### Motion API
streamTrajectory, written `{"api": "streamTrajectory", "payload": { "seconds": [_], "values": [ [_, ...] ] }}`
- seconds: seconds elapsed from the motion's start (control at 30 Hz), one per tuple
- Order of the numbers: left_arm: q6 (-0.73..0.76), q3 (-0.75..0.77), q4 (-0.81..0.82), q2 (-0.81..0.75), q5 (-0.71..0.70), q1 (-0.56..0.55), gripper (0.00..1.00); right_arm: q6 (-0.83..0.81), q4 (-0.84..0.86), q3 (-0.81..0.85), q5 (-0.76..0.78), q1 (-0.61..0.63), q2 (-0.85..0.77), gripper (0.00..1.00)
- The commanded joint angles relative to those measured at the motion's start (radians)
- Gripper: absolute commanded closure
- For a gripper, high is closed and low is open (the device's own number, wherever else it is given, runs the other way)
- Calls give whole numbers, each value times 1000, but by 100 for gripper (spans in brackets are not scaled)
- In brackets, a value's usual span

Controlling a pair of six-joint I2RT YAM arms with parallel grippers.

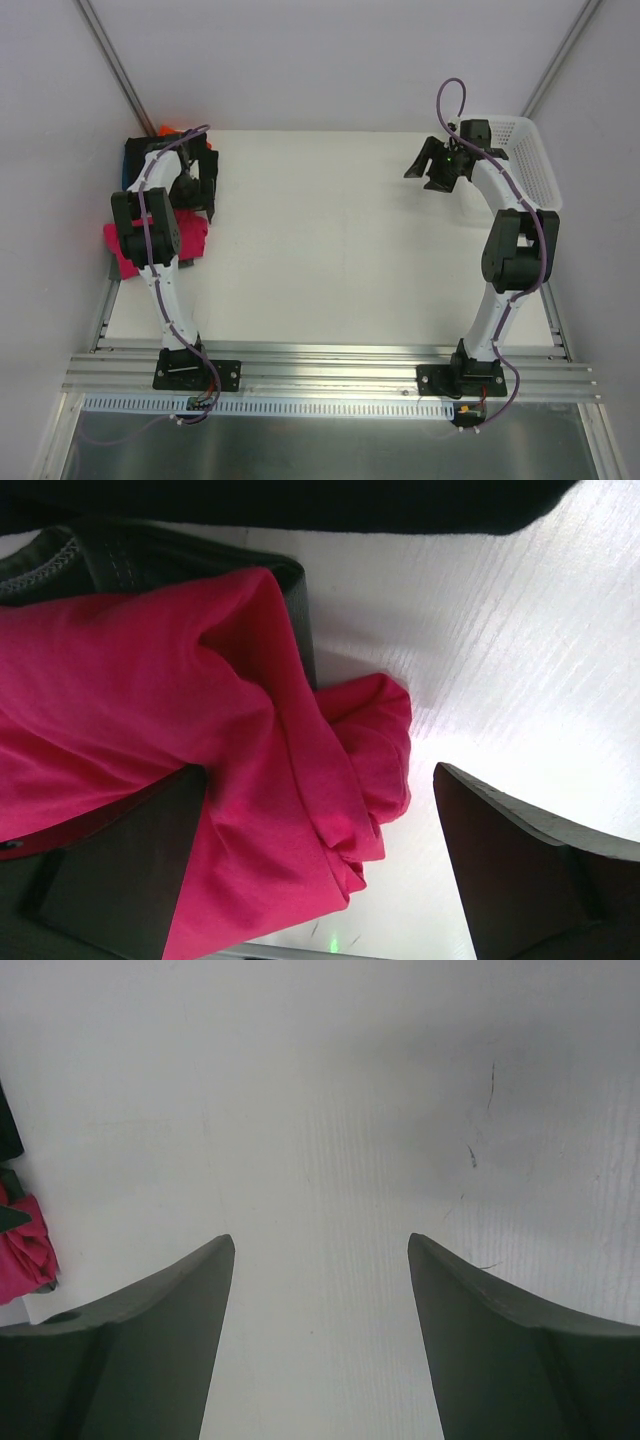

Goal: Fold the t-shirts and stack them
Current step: Neatly place the folded tshirt to the corner

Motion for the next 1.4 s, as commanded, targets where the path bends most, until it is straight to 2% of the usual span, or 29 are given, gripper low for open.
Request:
{"api": "streamTrajectory", "payload": {
  "seconds": [0.0,0.3,0.5,0.7,0.9,1.07,1.17,1.2,1.3,1.37],
  "values": [
    [-18,23,-44,10,67,7,3,-21,-2,8,13,-6,-42,26],
    [-20,-181,-76,-99,64,6,5,-2,22,28,15,-2,-13,25],
    [-18,-246,-81,-167,59,6,4,5,35,41,12,12,-7,25],
    [-20,-68,-72,-116,44,4,4,4,32,51,13,17,-5,25],
    [-18,-5,-57,-85,15,4,3,-5,33,15,13,18,-34,25],
    [-20,58,-46,-142,11,-20,1,-18,25,28,-5,15,-65,21],
    [-64,136,-11,-206,76,-55,1,-44,-23,136,-51,20,-62,17],
    [-76,182,0,-226,93,-68,1,-59,-51,231,-60,18,-57,16],
    [-95,304,41,-262,172,-107,1,-142,-154,352,-45,12,-63,13],
    [-101,352,60,-278,231,-132,1,-180,-363,483,62,15,-28,12]
  ]
}}
